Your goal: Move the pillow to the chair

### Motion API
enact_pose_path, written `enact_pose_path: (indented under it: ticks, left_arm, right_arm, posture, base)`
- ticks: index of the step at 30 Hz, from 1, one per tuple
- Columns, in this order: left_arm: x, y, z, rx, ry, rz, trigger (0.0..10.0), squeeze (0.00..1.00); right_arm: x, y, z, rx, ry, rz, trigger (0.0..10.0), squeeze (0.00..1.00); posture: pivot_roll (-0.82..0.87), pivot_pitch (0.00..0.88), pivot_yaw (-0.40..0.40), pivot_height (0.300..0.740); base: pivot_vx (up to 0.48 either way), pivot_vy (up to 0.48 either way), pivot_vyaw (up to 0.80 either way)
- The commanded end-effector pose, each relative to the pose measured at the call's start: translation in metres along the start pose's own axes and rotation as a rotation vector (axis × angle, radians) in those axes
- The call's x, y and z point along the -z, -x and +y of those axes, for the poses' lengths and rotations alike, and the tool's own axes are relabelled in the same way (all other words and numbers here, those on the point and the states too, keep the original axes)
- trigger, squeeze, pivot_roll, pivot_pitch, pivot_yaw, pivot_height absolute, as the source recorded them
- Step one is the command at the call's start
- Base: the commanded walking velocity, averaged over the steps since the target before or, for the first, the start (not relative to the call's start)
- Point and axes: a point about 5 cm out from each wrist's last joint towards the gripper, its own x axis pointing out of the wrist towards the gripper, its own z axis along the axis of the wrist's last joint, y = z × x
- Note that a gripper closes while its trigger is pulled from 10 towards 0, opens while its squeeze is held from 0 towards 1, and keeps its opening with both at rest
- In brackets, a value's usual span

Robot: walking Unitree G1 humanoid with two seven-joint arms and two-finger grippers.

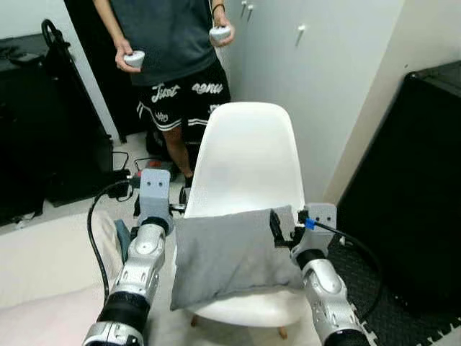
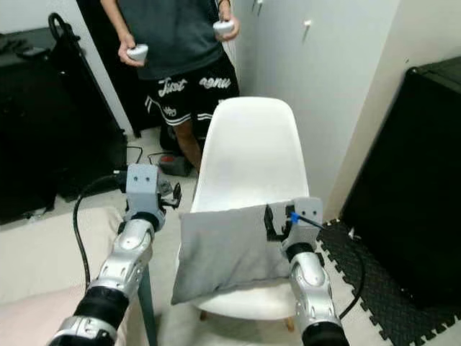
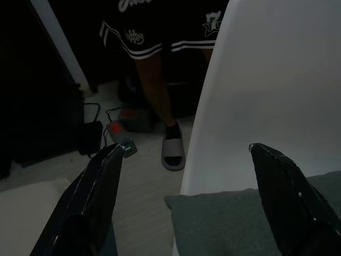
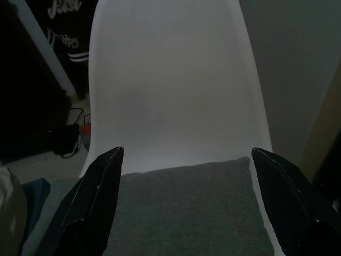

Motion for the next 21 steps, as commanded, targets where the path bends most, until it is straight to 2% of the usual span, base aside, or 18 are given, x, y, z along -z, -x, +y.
enact_pose_path:
  ticks: [1, 11, 18, 21]
  left_arm:
    - [0.008, 0.005, 0.006, -0.018, -0.006, 0.035, 10.0, 0.0]
    - [0.01, 0.005, 0.007, -0.024, -0.005, 0.052, 10.0, 0.0]
    - [0.01, 0.005, 0.007, -0.016, -0.015, 0.059, 10.0, 0.0]
    - [0.01, 0.004, 0.008, 0.002, -0.032, 0.062, 10.0, 0.0]
  right_arm:
    - [0.005, 0.004, 0.003, -0.011, -0.013, 0.022, 10.0, 0.0]
    - [0.016, 0.003, 0.003, 0.003, 0.0, 0.111, 10.0, 0.0]
    - [0.018, 0.004, 0.002, 0.018, -0.023, 0.115, 10.0, 0.0]
    - [0.019, 0.004, 0.001, 0.039, -0.043, 0.108, 10.0, 0.0]
  posture:
    - [-0.03, 0.08, 0.052, 0.74]
    - [-0.02, 0.081, 0.05, 0.74]
    - [-0.02, 0.081, 0.056, 0.74]
    - [0.0, 0.078, 0.085, 0.74]
  base:
    - [0.0, 0.0, 0.0]
    - [0.0, 0.0, 0.0]
    - [0.0, 0.0, 0.0]
    - [0.0, 0.0, 0.0]
